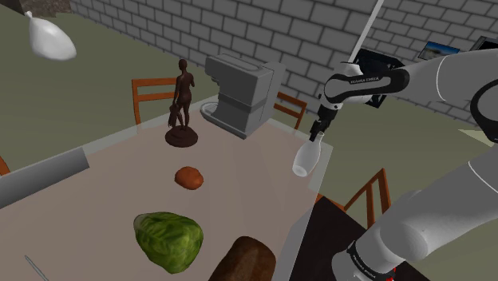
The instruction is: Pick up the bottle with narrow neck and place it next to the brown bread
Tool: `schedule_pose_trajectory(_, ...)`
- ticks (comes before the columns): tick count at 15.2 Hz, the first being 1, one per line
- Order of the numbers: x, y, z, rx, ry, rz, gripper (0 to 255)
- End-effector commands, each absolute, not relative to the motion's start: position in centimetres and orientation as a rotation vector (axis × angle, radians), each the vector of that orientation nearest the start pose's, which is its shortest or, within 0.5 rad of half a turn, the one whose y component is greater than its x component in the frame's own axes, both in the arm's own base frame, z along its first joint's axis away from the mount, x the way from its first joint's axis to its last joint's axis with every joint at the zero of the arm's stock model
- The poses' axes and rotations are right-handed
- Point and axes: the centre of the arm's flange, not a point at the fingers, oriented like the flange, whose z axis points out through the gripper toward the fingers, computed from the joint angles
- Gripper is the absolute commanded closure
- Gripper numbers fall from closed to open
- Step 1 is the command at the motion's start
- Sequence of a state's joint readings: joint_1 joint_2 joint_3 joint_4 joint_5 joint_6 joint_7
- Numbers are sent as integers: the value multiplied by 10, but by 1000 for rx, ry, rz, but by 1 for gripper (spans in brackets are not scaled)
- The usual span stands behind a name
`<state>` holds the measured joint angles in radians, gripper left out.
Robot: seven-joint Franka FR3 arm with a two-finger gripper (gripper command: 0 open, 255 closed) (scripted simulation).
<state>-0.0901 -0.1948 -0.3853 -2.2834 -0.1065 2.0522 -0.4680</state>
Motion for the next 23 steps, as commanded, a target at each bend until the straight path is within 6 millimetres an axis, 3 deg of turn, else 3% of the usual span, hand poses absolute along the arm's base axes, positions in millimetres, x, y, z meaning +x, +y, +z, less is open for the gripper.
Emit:
schedule_pose_trajectory(1,422,-228,423,-3136,-83,82,0)
schedule_pose_trajectory(3,422,-228,423,-3136,-83,82,0)
schedule_pose_trajectory(4,422,-228,423,-3136,-83,82,255)
schedule_pose_trajectory(13,422,-228,423,-3136,-83,82,255)
schedule_pose_trajectory(23,422,-228,476,-3136,-83,82,255)
